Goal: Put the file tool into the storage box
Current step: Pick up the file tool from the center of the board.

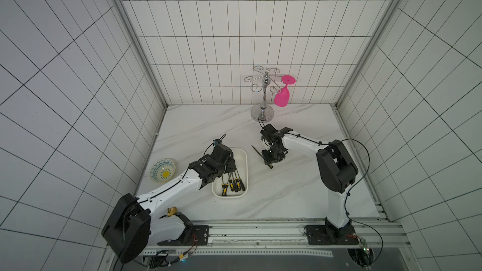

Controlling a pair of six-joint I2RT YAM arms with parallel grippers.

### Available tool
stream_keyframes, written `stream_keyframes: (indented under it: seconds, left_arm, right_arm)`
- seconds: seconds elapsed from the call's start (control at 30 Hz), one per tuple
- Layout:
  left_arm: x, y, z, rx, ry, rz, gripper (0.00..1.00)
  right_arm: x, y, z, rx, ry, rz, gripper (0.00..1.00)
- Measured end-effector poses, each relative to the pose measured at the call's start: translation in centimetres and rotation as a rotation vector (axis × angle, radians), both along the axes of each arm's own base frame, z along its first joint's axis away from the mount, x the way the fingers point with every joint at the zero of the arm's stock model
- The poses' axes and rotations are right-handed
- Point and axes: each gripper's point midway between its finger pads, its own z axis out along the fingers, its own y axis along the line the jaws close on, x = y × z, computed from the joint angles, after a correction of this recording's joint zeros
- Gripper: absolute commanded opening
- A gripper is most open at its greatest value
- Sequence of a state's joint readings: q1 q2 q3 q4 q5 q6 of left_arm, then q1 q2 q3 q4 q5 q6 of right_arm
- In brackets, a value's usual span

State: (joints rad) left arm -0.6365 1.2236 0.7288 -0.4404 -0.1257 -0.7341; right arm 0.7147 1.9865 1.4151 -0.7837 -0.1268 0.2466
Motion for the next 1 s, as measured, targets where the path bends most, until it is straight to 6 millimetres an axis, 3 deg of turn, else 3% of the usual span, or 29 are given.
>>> stream_keyframes:
  seconds: [0.27,0.5,0.77,1.0]
  left_arm:
    - [0.5,-0.2,1.0,-0.007,-0.02,0.005,0.6]
    - [1.9,-2.0,4.4,-0.12,-0.094,0.004,0.65]
    - [2.4,-3.5,5.6,-0.205,-0.123,-0.024,0.65]
    - [3.0,-4.4,5.5,-0.23,-0.13,-0.04,0.66]
  right_arm:
    - [-1.0,-0.2,-1.0,-0.105,-0.034,0.062,0.0]
    - [-1.5,-0.1,-0.1,-0.098,-0.038,0.081,0.0]
    - [-3.8,3.2,7.9,0.205,-0.034,0.12,0.0]
    - [-6.0,5.2,9.2,0.312,0.036,0.185,0.0]
